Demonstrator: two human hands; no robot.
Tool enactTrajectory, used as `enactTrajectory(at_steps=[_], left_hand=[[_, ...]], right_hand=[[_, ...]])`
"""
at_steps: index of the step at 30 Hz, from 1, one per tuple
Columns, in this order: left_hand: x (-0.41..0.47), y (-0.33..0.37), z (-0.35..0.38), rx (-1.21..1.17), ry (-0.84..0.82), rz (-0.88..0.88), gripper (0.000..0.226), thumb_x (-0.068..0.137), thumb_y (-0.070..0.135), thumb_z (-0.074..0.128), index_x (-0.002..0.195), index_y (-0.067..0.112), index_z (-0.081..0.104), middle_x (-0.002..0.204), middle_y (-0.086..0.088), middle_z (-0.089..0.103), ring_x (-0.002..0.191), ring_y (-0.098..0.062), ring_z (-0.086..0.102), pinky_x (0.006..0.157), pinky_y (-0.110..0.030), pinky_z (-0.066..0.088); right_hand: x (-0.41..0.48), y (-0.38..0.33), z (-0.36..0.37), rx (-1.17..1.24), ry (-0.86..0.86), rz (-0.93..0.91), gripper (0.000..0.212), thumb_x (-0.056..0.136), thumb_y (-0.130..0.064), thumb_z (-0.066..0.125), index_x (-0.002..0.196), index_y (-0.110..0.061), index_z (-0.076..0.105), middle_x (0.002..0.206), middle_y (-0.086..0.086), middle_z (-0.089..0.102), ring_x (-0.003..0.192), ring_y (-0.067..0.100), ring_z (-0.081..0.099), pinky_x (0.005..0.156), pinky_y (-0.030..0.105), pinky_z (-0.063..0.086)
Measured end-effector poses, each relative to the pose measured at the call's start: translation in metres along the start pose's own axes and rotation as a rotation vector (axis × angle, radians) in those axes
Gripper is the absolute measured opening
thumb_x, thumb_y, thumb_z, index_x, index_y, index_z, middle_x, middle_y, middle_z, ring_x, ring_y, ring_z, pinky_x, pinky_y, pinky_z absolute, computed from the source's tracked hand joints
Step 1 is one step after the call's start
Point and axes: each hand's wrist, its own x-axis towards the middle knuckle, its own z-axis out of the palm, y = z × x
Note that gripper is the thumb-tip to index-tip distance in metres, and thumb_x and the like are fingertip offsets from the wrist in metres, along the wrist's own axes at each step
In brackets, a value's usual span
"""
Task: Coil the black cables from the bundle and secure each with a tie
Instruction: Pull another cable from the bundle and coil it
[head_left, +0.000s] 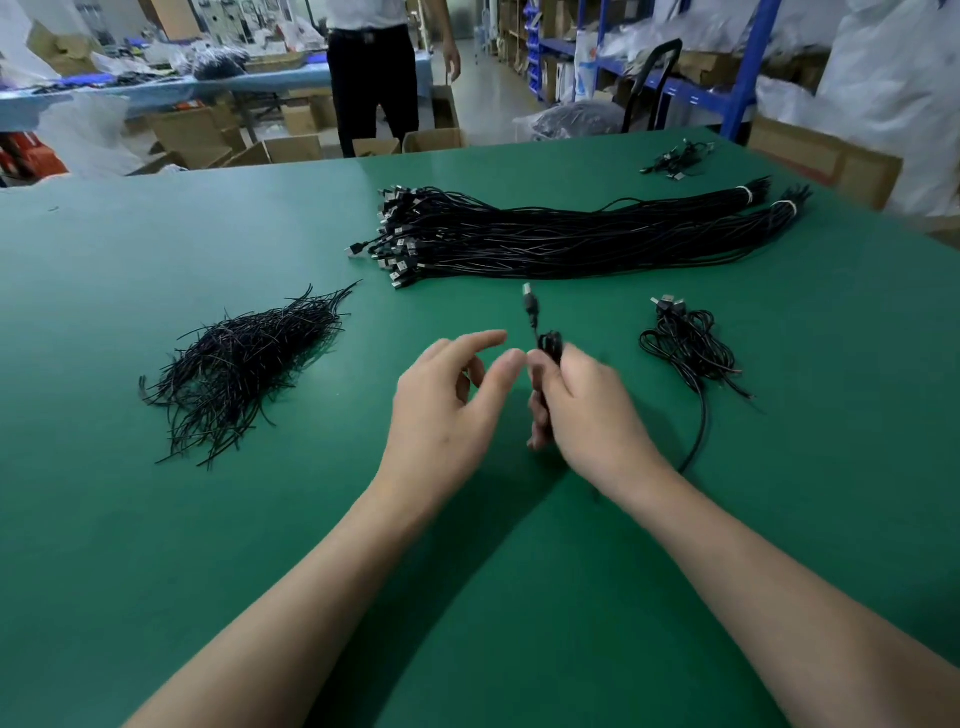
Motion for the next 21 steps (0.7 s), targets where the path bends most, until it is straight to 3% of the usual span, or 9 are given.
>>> enactTrajectory(at_steps=[1,4,7,10,14,18,21], left_hand=[[0.002,0.000,0.002,-0.041,-0.080,-0.045,0.019,0.097,0.043,0.062,0.112,0.036,0.072,0.080,0.007,0.063,0.071,-0.007,0.054,0.073,-0.029,0.048],[0.004,0.004,0.008,-0.208,-0.199,-0.154,0.010,0.094,0.047,0.062,0.090,0.047,0.071,0.088,0.012,0.071,0.082,-0.009,0.064,0.090,-0.042,0.053],[0.005,0.000,0.010,-0.416,-0.166,-0.245,0.011,0.095,0.038,0.068,0.099,0.033,0.078,0.099,0.014,0.078,0.101,-0.003,0.071,0.092,-0.027,0.053],[0.003,-0.006,0.014,-0.495,-0.092,-0.295,0.018,0.093,0.031,0.072,0.106,0.021,0.080,0.100,0.010,0.078,0.101,-0.001,0.071,0.088,-0.016,0.051],[0.002,-0.012,0.018,-0.431,-0.054,-0.270,0.016,0.095,0.031,0.070,0.100,0.020,0.081,0.092,0.006,0.078,0.094,-0.010,0.073,0.088,-0.029,0.057],[0.003,-0.014,0.015,-0.396,-0.076,-0.236,0.029,0.097,0.037,0.065,0.083,0.014,0.075,0.068,0.011,0.066,0.066,-0.008,0.057,0.072,-0.030,0.051],[0.003,-0.012,0.013,-0.443,-0.073,-0.220,0.037,0.096,0.039,0.064,0.082,0.006,0.069,0.064,0.004,0.053,0.064,-0.011,0.047,0.067,-0.032,0.043]], right_hand=[[-0.001,-0.001,0.003,-0.128,-0.021,-0.033,0.033,0.108,-0.029,0.039,0.076,-0.023,0.047,0.063,0.000,0.059,0.054,0.028,0.062,0.057,0.047,0.054],[-0.003,-0.004,0.009,-0.413,-0.059,-0.119,0.031,0.106,-0.021,0.035,0.075,-0.024,0.041,0.073,0.003,0.057,0.068,0.031,0.057,0.060,0.034,0.038],[-0.002,-0.007,0.007,-0.479,-0.085,-0.114,0.027,0.106,-0.023,0.031,0.088,-0.019,0.050,0.077,0.004,0.059,0.072,0.029,0.054,0.056,0.034,0.034],[-0.003,-0.008,0.007,-0.428,-0.155,-0.088,0.029,0.106,-0.027,0.028,0.084,-0.021,0.046,0.068,-0.006,0.050,0.063,0.021,0.050,0.049,0.031,0.029],[-0.001,-0.005,0.008,-0.236,-0.274,0.010,0.024,0.105,-0.027,0.033,0.101,-0.022,0.056,0.076,-0.006,0.054,0.063,0.011,0.047,0.058,0.032,0.035],[0.001,-0.003,0.004,0.321,-0.395,0.235,0.024,0.103,-0.027,0.035,0.094,-0.015,0.054,0.065,-0.005,0.042,0.052,0.008,0.033,0.050,0.026,0.026],[-0.001,0.000,-0.003,0.558,-0.494,0.250,0.029,0.110,-0.028,0.035,0.096,-0.011,0.054,0.067,-0.005,0.044,0.055,0.009,0.037,0.049,0.023,0.033]])
